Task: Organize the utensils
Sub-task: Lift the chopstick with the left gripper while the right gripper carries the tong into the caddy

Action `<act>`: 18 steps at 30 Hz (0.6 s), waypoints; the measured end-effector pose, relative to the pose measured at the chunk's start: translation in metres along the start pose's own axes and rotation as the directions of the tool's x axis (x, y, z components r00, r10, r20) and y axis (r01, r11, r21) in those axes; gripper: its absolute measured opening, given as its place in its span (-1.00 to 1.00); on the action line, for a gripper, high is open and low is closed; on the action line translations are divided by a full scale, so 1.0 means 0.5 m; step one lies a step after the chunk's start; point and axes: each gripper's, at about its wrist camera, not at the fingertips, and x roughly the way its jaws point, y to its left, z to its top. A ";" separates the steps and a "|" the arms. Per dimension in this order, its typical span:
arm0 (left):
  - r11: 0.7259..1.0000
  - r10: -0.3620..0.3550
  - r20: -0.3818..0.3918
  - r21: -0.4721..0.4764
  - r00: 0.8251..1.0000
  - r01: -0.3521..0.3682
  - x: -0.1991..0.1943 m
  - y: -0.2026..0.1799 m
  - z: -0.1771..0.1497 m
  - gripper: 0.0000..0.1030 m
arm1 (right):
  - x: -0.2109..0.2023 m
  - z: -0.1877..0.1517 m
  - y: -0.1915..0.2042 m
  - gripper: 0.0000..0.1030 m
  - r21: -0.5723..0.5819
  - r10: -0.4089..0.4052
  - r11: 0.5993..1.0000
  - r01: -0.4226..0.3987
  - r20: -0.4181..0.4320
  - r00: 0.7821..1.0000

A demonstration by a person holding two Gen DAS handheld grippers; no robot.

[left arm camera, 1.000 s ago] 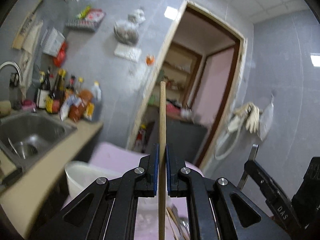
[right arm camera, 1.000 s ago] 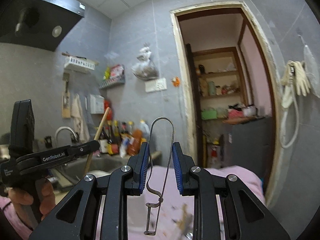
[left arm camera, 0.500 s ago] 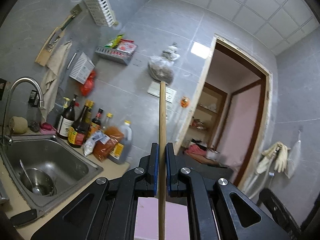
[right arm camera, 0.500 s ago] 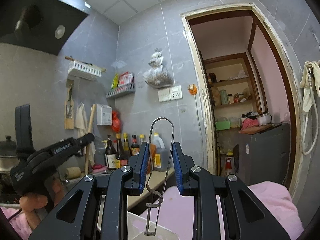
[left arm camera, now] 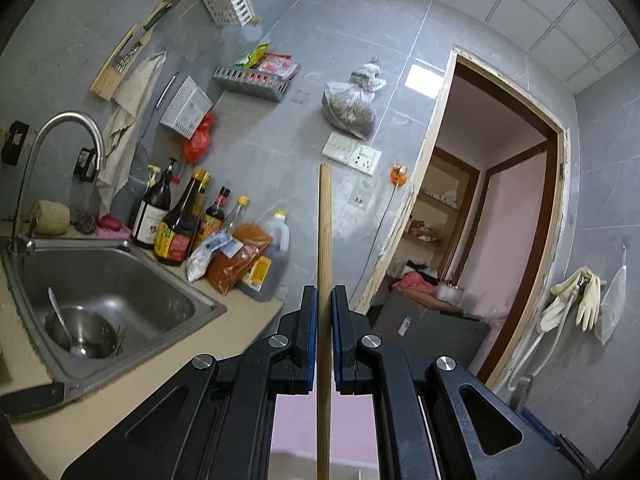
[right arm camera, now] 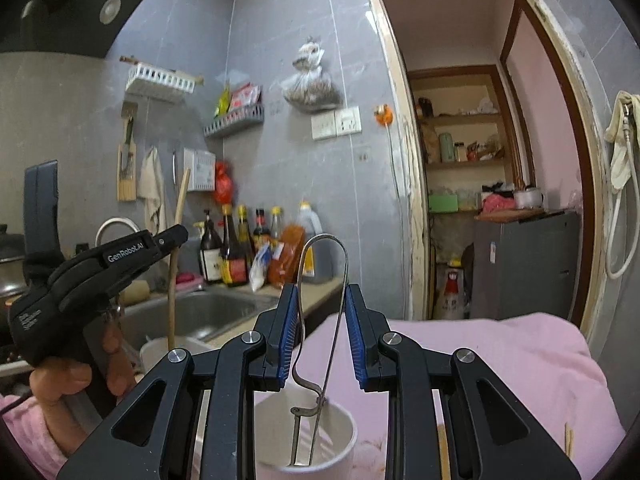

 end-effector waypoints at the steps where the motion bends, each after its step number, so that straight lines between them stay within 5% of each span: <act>1: 1.000 0.001 -0.007 0.002 1.000 -0.001 -0.003 -0.001 -0.005 -0.91 | 0.001 -0.004 0.000 -0.58 -0.001 0.000 1.000 0.000 -0.009 1.000; 14: 0.997 -0.008 -0.183 0.074 0.983 0.022 -0.029 -0.022 -0.067 -0.89 | -0.007 -0.029 0.003 -0.50 0.001 0.025 1.000 -0.025 -0.117 0.993; 18: 0.996 -0.029 -0.204 0.077 0.979 0.045 -0.045 -0.034 -0.070 -0.66 | -0.027 -0.020 -0.003 -0.42 0.004 0.026 1.000 -0.026 -0.106 0.994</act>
